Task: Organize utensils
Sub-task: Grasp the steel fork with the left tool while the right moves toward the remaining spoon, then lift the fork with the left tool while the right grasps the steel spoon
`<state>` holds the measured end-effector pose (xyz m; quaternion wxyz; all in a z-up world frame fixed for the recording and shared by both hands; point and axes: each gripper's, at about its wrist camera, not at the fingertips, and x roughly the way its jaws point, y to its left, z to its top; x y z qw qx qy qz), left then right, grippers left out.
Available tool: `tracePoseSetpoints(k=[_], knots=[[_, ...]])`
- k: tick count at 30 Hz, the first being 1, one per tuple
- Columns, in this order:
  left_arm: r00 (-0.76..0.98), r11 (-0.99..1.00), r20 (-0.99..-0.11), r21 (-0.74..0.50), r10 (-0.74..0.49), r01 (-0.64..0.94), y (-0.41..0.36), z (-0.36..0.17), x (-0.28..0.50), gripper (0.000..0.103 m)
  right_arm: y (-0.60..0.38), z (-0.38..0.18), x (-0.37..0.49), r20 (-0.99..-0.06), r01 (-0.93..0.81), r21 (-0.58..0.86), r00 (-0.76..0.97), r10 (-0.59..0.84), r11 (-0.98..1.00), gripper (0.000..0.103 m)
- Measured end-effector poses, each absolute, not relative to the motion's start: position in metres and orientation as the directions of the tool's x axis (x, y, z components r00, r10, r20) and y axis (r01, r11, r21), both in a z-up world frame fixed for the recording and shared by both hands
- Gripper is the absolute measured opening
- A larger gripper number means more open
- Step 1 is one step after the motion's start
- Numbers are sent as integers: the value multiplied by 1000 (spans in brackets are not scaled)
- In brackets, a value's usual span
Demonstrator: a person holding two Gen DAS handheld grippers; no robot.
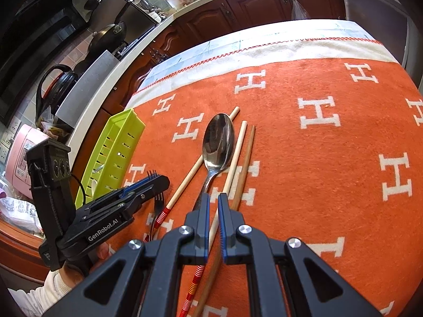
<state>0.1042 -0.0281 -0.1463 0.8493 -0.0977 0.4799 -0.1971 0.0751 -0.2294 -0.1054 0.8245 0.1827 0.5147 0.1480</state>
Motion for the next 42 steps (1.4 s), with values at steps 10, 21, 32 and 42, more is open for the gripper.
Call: tracePoseSetpoints(k=[10, 21, 32, 42], knots=[[437, 874, -757, -416, -485, 250, -17, -149, 104, 16, -224, -110, 84, -814, -47, 423, 419, 403, 905, 8], [407, 840, -735, -469, -543, 273, -13, -153, 105, 14, -224, -110, 91, -811, -55, 424, 421, 406, 904, 8], [440, 835, -711, -449, -549, 317, -17, -131, 96, 12, -235, -112, 107, -795, -23, 442, 453, 404, 896, 9], [444, 814, -683, -468, -580, 344, -13, -118, 86, 11, -233, -119, 130, -799, -30, 308, 533, 276, 951, 21]])
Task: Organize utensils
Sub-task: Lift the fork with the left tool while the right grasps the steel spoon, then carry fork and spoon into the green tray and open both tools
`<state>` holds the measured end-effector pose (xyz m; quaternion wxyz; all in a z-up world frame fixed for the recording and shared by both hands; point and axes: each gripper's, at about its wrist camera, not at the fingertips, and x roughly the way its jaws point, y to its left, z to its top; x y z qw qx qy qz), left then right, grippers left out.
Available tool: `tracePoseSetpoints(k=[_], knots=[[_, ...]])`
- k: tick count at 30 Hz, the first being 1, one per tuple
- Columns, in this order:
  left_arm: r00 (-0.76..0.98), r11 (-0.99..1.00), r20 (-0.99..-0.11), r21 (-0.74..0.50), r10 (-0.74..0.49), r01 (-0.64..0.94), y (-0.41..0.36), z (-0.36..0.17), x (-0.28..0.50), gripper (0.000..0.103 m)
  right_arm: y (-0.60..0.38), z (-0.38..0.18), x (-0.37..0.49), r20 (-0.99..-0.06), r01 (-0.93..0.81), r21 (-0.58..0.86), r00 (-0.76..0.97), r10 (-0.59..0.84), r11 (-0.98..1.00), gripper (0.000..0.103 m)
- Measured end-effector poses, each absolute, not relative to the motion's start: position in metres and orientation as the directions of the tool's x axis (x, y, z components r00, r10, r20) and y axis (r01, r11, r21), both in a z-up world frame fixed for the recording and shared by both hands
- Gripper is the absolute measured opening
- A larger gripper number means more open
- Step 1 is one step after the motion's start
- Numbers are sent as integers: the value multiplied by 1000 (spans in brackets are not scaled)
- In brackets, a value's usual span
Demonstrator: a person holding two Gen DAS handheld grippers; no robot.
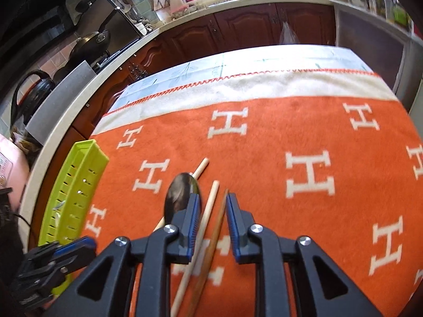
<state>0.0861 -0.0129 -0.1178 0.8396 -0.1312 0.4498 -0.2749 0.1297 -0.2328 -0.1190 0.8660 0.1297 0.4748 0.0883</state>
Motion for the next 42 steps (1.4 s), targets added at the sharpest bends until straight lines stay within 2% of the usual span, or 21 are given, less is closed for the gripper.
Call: tracePoseSetpoints(k=[9, 10, 11, 12, 14, 22, 32, 42], knots=[[403, 780, -669, -520, -625, 348, -16, -129, 86, 9, -210, -118, 141, -767, -178, 234, 571, 294, 956, 21], [395, 770, -661, -534, -638, 349, -16, -129, 86, 9, -206, -119, 141, -768, -196, 226, 567, 298, 954, 18], [386, 757, -651, -553, -654, 349, -15, -129, 86, 6, -203, -120, 141, -768, -210, 216, 566, 299, 953, 9], [375, 734, -631, -586, -679, 345, -12, -128, 87, 2, -201, -118, 139, -764, -223, 204, 572, 297, 953, 7], [371, 709, -604, -619, -705, 339, -8, -125, 86, 2, -203, -113, 136, -754, -231, 235, 570, 327, 944, 2], [387, 722, -611, -605, -691, 334, -5, -119, 83, 1, -216, -106, 116, -722, -211, 345, 563, 402, 915, 2], [540, 767, -546, -482, -641, 423, 42, -33, 45, 1, -215, -45, 78, -619, -275, 360, 644, 449, 891, 2], [700, 895, -559, -313, -444, 317, 111, 37, 6, 2, -146, -7, 57, -551, -399, 418, 603, 577, 816, 3]])
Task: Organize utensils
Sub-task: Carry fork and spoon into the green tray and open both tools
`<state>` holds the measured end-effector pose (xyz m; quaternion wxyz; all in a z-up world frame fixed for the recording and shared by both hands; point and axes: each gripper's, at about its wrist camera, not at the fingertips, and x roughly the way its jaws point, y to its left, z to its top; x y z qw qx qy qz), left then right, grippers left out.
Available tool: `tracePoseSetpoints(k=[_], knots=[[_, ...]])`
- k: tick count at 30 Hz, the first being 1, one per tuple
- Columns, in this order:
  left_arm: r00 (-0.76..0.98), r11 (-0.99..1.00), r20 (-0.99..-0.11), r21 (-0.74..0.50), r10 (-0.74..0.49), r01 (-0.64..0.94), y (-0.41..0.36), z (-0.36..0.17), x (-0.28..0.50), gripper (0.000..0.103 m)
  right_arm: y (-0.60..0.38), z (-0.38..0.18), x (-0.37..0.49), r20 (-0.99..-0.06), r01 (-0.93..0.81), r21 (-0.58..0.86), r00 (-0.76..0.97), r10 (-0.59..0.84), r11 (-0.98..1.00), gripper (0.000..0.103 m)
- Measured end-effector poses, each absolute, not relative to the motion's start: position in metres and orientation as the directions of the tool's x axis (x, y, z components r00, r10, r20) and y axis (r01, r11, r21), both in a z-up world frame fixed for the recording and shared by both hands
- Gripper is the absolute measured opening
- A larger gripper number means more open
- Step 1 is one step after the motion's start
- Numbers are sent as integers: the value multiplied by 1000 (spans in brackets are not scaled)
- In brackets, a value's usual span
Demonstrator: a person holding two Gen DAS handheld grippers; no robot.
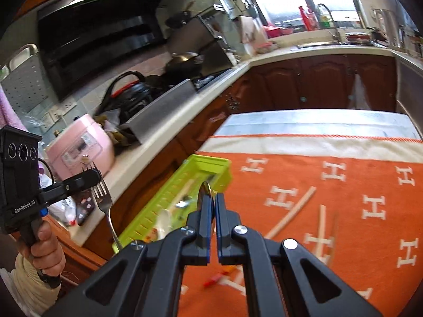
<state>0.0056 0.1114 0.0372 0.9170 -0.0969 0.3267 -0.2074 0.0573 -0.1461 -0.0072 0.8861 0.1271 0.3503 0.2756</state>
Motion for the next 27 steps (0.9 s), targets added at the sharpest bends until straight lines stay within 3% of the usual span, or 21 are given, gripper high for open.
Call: tracePoseSetpoints(k=[7, 15, 20, 27], knots=[[754, 973, -617, -114, -226, 199, 135, 63, -16, 2, -94, 12, 66, -533, -423, 417, 603, 594, 804, 3], [757, 991, -654, 106, 11, 77, 138, 58, -7, 2, -38, -6, 86, -583, -433, 386, 569, 579, 815, 3], [730, 988, -682, 136, 45, 66, 128, 32, 14, 2, -23, -27, 97, -633, -429, 339, 554, 540, 837, 3], [658, 996, -753, 35, -25, 79, 113, -18, 54, 2, -19, -45, 113, -701, -373, 213, 586, 407, 903, 3]])
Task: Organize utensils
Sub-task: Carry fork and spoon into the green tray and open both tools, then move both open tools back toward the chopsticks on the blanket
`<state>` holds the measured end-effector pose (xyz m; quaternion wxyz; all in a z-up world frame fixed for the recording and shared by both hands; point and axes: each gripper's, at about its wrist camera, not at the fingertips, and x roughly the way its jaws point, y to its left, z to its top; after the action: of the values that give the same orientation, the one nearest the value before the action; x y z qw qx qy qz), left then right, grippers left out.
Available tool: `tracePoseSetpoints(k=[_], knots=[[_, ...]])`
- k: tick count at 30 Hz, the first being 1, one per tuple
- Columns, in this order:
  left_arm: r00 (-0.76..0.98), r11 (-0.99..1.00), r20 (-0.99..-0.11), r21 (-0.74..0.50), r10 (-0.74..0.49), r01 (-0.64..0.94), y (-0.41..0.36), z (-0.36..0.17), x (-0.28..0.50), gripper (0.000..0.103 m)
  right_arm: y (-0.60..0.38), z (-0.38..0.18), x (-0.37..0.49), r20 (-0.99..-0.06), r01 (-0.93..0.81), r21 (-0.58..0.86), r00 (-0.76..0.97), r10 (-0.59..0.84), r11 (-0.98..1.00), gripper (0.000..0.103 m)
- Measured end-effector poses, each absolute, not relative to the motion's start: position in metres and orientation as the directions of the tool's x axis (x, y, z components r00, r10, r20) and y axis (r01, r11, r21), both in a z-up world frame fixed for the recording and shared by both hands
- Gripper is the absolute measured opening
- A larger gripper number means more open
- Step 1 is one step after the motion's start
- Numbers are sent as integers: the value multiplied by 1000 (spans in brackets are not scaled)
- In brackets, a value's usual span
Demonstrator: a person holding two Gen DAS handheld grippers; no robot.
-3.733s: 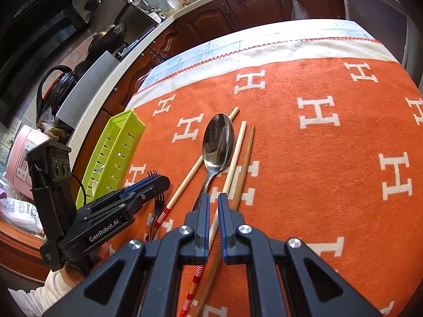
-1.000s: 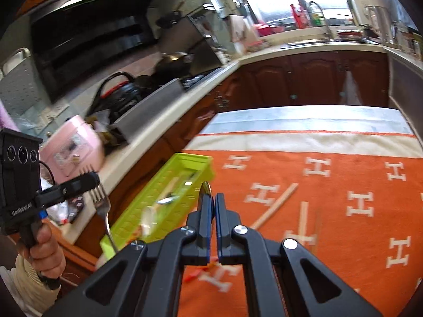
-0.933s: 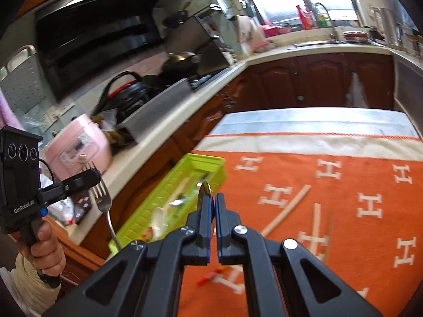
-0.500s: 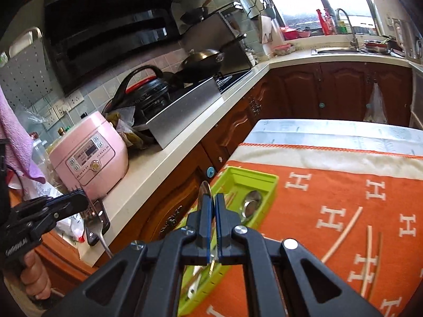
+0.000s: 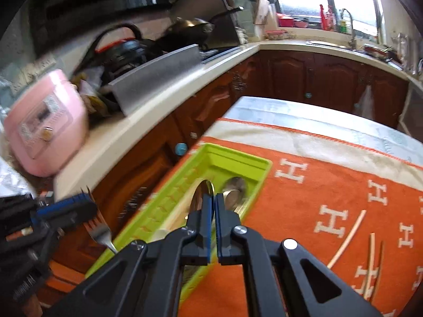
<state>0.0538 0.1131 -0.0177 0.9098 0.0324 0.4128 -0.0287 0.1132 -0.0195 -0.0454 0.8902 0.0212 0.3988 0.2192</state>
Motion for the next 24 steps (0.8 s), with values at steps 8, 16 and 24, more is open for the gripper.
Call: tracePoseSetpoints(k=[8, 16, 24], knots=[[620, 995, -779, -50, -95, 90, 109, -38, 82, 15, -43, -58, 134, -732, -317, 296, 530, 427, 901, 8], [608, 993, -786, -68, -115, 100, 93, -41, 90, 27, -64, -49, 120, -720, -293, 317, 545, 430, 902, 8], [604, 985, -782, -80, -157, 152, 68, -33, 75, 37, -95, -44, 95, -739, -262, 317, 534, 410, 912, 8]])
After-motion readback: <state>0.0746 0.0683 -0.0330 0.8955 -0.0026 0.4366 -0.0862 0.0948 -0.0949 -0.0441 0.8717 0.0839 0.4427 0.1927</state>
